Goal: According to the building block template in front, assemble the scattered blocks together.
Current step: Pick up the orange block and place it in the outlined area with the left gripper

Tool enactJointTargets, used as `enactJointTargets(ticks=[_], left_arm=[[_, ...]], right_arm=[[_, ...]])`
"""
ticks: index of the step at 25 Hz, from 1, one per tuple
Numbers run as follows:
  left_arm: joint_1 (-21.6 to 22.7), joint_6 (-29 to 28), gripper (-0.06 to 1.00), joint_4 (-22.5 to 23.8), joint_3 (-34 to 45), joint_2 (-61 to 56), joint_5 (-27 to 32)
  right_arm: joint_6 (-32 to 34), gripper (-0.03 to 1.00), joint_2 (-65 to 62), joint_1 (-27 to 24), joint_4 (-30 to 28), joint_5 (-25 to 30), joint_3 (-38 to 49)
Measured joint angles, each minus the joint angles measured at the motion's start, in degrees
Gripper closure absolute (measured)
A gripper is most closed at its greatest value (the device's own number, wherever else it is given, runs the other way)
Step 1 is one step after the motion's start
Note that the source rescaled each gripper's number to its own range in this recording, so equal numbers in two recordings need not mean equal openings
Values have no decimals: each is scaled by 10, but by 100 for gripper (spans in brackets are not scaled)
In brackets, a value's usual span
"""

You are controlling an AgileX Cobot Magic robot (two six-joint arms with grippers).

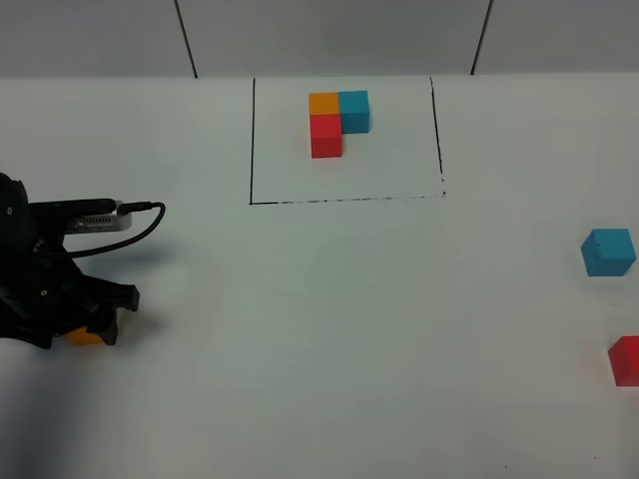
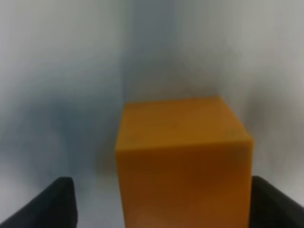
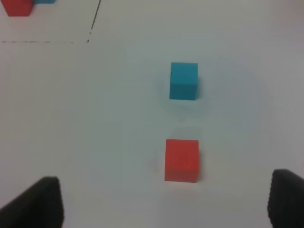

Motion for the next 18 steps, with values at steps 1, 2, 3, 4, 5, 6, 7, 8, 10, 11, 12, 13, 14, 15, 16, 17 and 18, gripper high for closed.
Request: enactJointTargets(ticks=[1,2,3,4,5,6,7,8,10,11,12,13,14,15,16,17,18], left_arm=[[0,0,62,0,0,0,0],[0,0,72,0,0,0,0],[0,0,85,0,0,0,0],[0,0,94,0,-3,0,1],[0,1,94,0,-7,1,3],[0,2,94,0,-15,1,10],[-2,7,94,1,-28,1,21],[-6,15,94,2,-41,1,39],[-20,43,94,3,-81,1,80],[-31,62,94,3,-103,1,99],[-42,83,94,3,-122,1,123],[-56,106,94,3,-144,1,146],[-73,128,94,5,-166,1,169],[-89,158,94,5,-186,1,186],[-110,187,94,5,-202,1,203],[-132,208,94,5,-218,2,215],[-155,231,94,7,-236,5,223]], right_arm=[[0,22,0,0,0,0,0],[0,22,0,0,0,0,0],[0,22,0,0,0,0,0],[0,22,0,0,0,0,0],[0,22,0,0,0,0,0],[0,22,0,0,0,0,0],[0,22,0,0,0,0,0],[0,22,0,0,0,0,0],[0,22,0,0,0,0,0],[0,22,0,0,0,0,0],[0,22,0,0,0,0,0],[0,22,0,0,0,0,0],[0,22,0,0,0,0,0],[0,22,0,0,0,0,0],[0,22,0,0,0,0,0],[0,22,0,0,0,0,0],[0,22,0,0,0,0,0]])
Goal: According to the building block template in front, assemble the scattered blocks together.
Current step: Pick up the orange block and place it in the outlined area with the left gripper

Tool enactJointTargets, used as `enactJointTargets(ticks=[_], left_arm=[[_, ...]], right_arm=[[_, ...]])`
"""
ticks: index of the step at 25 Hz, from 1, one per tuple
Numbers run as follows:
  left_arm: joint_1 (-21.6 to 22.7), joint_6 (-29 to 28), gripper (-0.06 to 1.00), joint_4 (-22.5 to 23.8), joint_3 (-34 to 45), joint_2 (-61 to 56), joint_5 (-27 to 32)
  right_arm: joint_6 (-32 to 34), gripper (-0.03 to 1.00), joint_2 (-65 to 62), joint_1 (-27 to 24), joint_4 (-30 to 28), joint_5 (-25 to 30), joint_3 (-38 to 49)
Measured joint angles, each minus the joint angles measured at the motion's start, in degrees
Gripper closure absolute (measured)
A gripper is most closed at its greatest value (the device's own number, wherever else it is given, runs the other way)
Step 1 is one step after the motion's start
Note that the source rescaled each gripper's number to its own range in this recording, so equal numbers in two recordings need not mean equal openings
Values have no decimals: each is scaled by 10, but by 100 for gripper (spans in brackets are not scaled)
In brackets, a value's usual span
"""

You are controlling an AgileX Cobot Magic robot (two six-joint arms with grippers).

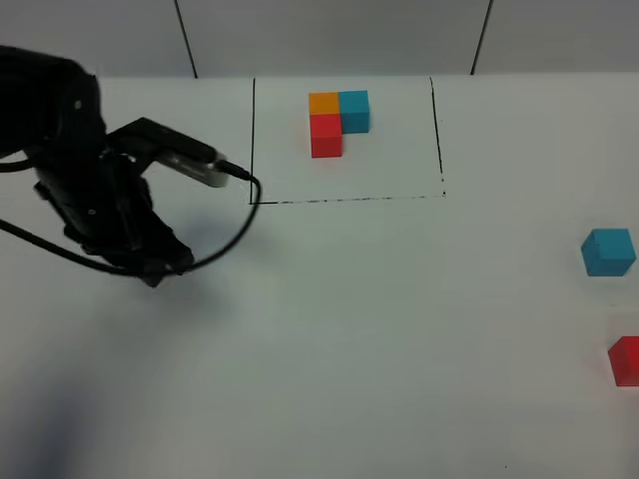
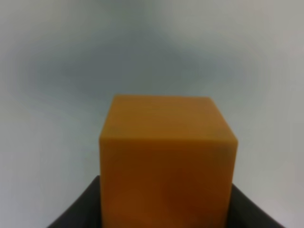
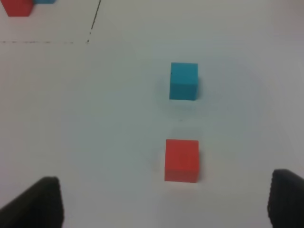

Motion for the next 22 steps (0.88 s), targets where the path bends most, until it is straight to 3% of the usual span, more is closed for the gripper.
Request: enactJointTargets(ticks=[7,11,15,22], left_arm=[[-111,91,94,53,-172,113,77],[-140,165,94,59,-303,208,128],[-157,233,94,51,-420,293,129],[-175,279,94,44,-585,407,129]], right_arm=[[0,22,0,0,0,0,0],[0,22,0,0,0,0,0],[0,22,0,0,0,0,0],[0,22,0,0,0,0,0]])
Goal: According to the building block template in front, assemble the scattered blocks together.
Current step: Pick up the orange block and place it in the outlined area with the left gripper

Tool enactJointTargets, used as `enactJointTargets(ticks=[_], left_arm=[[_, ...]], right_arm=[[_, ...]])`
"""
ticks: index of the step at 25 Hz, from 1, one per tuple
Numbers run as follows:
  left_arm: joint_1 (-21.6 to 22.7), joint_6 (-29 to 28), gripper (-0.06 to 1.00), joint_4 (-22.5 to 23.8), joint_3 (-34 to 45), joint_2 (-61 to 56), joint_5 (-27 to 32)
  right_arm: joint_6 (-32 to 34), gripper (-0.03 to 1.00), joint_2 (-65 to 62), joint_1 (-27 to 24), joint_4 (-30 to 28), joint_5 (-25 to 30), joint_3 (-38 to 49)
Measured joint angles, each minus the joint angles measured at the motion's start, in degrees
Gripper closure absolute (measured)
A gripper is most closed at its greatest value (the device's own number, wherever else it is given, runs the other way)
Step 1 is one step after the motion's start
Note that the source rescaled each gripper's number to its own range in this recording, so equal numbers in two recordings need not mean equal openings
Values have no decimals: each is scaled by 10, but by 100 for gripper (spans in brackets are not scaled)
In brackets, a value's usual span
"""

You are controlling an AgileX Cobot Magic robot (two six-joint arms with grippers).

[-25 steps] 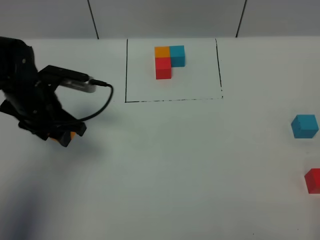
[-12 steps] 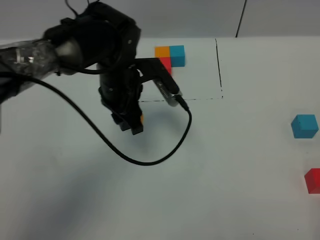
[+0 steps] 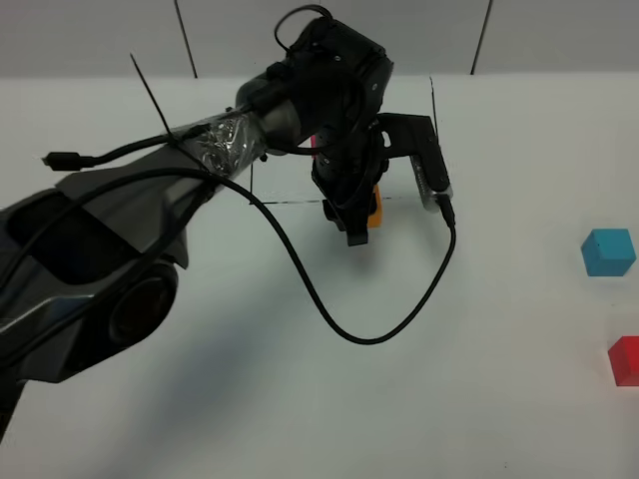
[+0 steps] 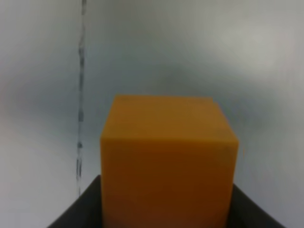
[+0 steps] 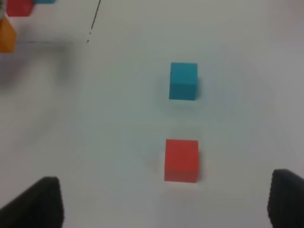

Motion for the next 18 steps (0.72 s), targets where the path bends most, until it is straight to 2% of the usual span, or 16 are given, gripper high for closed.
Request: enactJointTargets(ticks=[6,18], left_arm=[[-11,26,94,-2,-26,43,0],[-11,28,94,5,-32,56,0]], right_arm=[[0,22,0,0,0,0,0],[0,22,0,0,0,0,0]])
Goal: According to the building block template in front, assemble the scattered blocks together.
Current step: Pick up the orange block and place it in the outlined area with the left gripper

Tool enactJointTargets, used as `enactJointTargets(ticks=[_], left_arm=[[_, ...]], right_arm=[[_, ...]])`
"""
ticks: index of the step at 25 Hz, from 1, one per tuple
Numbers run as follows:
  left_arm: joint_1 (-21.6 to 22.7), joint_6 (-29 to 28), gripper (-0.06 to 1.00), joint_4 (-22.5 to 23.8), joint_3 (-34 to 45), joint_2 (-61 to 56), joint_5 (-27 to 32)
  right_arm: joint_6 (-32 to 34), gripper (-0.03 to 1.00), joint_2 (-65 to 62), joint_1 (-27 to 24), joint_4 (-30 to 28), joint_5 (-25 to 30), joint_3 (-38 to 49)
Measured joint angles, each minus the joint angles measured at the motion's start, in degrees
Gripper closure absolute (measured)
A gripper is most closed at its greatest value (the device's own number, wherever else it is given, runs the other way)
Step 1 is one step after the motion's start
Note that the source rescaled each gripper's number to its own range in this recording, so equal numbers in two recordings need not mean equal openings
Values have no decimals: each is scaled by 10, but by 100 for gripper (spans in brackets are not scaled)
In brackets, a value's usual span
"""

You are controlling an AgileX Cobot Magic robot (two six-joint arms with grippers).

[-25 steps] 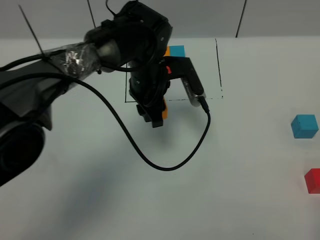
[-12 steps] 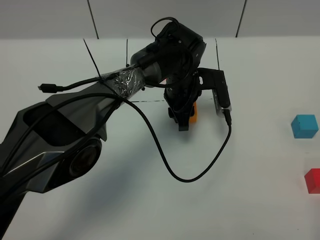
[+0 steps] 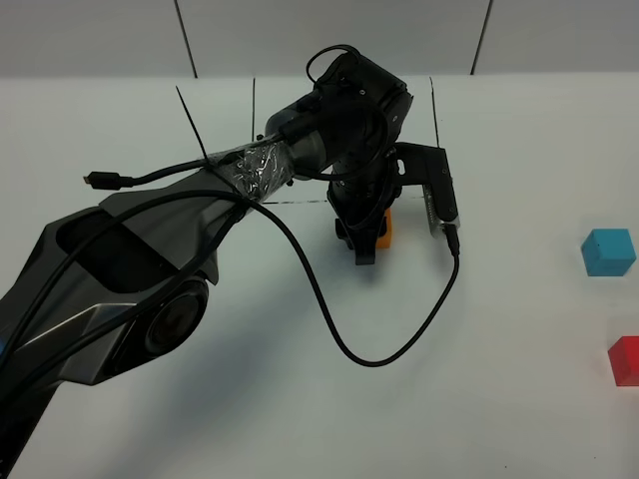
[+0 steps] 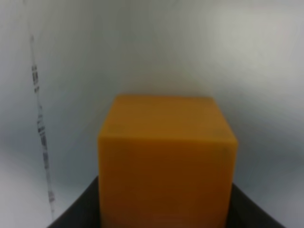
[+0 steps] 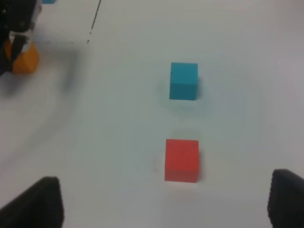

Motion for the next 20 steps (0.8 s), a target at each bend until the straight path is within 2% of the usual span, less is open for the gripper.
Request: enactJointTargets(ticks=[18,20], left_arm=[[0,-1,94,0,0,0,0],[0,-1,91,0,0,0,0]], right_arm=[[0,22,0,0,0,0,0],[0,22,0,0,0,0,0]])
